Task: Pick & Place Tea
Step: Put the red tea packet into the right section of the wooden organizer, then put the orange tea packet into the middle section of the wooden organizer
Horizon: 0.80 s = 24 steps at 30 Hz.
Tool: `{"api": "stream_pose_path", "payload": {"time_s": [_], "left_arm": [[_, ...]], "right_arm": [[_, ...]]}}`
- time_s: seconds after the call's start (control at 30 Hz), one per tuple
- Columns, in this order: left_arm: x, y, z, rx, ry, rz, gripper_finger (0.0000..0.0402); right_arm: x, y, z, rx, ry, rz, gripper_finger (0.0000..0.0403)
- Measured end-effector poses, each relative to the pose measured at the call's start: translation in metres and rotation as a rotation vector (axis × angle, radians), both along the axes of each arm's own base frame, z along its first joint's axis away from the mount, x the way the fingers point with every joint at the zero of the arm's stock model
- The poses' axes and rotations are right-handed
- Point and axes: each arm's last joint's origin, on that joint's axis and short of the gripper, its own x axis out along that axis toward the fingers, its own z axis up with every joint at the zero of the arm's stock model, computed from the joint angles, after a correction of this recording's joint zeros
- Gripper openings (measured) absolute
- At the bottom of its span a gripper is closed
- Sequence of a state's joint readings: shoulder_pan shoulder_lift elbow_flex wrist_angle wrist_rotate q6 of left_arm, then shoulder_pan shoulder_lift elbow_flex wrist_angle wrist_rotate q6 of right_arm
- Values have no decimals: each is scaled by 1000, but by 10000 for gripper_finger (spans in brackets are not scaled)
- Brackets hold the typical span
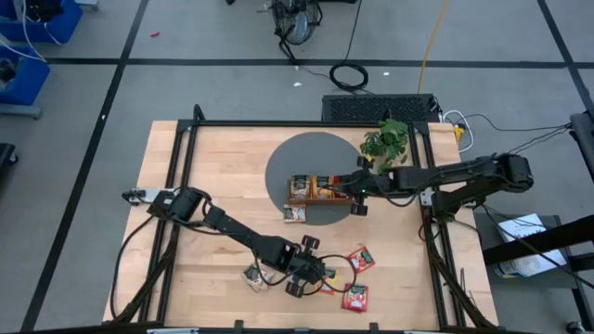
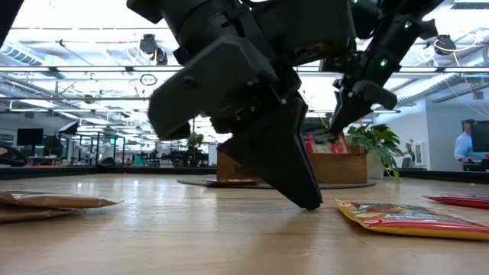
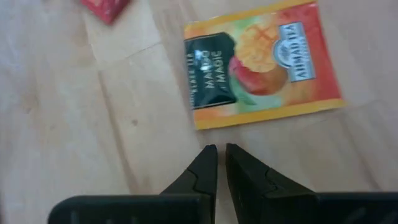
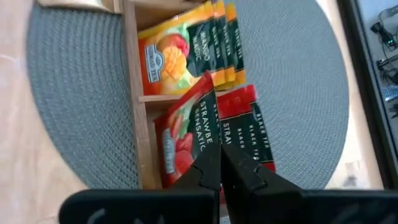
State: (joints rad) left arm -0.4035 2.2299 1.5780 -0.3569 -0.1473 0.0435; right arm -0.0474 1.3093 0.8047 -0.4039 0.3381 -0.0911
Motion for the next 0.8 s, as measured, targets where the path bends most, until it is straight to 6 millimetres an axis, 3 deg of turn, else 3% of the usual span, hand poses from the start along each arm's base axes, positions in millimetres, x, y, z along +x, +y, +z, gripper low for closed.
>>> {"api": "stream_pose_path", "payload": {"time_s": [0.3, 0.6, 0.8], "left_arm": [[-3, -4, -1, -7, 16, 15, 42], [-4, -4, -1, -18, 25, 42, 42], [-5, -10, 0, -7, 7, 11, 42]], "right_arm": [[4, 0, -5, 29, -10, -39, 13], [2, 7, -5, 92, -37, -114, 98], [-4, 8, 14, 70, -145, -123, 142]]}}
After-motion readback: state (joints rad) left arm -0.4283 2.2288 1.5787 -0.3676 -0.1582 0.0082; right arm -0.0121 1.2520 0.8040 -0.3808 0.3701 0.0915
